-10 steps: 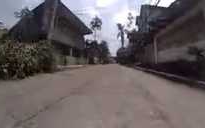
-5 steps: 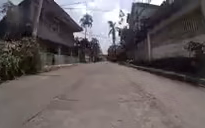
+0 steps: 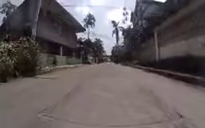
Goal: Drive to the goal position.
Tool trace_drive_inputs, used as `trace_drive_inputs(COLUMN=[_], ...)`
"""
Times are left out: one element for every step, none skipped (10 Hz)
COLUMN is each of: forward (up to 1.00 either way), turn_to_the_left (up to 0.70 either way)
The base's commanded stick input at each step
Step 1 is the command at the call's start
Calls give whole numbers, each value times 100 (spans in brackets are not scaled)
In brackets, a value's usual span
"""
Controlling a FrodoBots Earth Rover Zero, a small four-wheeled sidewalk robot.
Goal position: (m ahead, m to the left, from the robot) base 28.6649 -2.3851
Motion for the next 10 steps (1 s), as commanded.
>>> trace_drive_inputs(forward=[98,98,98,98,98,98,98,98,98,98], turn_to_the_left=[-7,-30,-33,-32,0,0,0,0,0,0])
